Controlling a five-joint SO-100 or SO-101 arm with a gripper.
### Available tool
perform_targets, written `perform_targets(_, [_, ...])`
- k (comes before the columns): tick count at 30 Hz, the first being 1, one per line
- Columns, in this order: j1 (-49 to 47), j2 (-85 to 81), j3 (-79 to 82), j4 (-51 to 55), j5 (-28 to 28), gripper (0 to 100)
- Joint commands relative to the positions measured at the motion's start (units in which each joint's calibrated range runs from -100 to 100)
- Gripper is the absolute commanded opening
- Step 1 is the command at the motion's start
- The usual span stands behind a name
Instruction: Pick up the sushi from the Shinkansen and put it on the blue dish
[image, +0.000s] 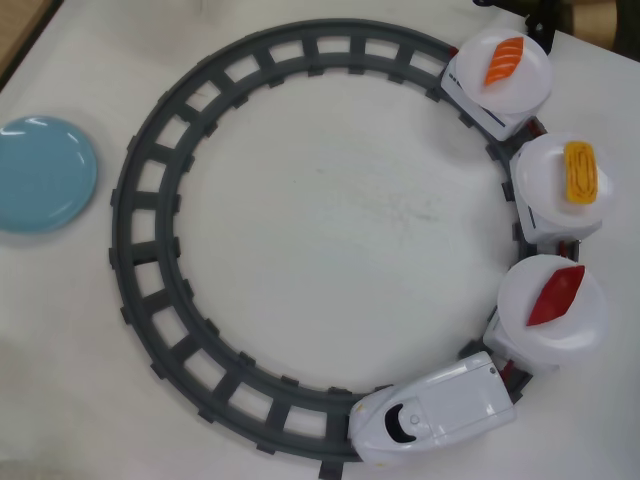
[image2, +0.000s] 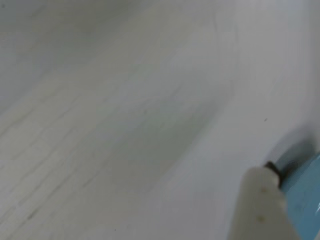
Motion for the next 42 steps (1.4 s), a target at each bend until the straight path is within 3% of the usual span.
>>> perform_targets(1, [-0.02,-0.20,1.48,-0.03,0.26,15])
perform_targets(42, [-0.02,-0.20,1.48,-0.29,0.26,15])
